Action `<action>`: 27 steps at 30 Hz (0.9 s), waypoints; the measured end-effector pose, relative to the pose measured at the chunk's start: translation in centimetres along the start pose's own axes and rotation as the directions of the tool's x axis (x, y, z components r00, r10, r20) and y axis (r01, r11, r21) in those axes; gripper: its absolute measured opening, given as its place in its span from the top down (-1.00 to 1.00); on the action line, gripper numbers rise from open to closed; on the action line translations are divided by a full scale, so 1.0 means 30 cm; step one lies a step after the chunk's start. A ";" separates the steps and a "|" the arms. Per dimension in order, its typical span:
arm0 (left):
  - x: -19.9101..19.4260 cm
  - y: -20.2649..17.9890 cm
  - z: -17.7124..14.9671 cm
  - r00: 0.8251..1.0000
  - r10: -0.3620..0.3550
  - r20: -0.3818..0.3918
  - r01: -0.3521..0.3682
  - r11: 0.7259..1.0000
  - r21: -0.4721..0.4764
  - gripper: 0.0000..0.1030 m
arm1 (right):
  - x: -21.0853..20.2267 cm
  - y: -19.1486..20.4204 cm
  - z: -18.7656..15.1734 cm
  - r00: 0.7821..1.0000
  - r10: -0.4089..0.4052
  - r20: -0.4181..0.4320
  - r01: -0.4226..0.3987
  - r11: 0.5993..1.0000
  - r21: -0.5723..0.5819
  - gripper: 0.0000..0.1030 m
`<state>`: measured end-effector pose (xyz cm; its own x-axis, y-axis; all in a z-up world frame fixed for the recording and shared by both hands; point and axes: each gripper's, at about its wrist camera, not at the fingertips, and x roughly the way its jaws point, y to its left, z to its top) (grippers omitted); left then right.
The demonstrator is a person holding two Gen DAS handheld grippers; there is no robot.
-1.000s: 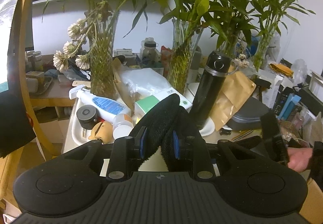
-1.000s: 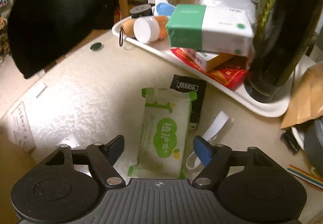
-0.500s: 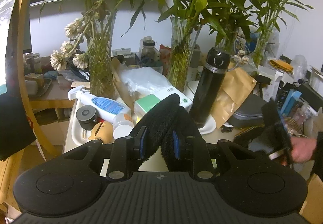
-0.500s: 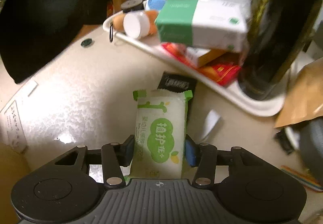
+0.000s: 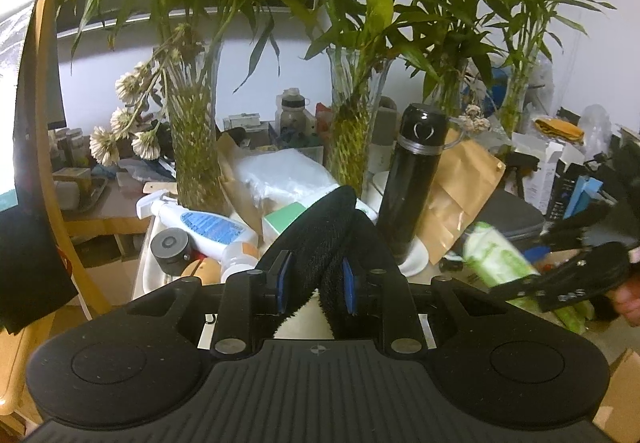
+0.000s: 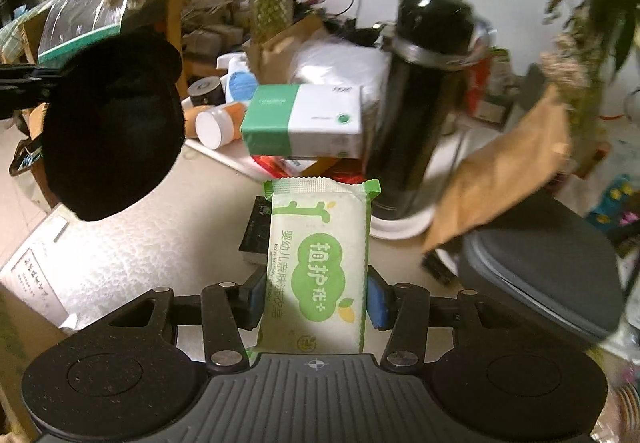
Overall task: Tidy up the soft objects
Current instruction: 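Carry the earmuff and wipes packet over the box and open both grippers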
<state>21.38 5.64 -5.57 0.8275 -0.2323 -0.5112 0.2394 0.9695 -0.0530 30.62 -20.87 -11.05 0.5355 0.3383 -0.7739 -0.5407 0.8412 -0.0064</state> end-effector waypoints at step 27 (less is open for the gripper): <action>-0.105 -0.063 -0.015 0.991 -0.010 0.131 0.011 1.000 -0.004 0.50 | -0.413 0.135 -0.111 0.975 -0.046 0.216 0.039 0.999 0.035 -0.01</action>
<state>18.09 4.59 -4.26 0.8846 -0.2506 -0.3934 0.2466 0.9671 -0.0616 19.63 -23.06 -3.60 0.6875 0.3823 -0.6174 -0.4960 0.8682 -0.0147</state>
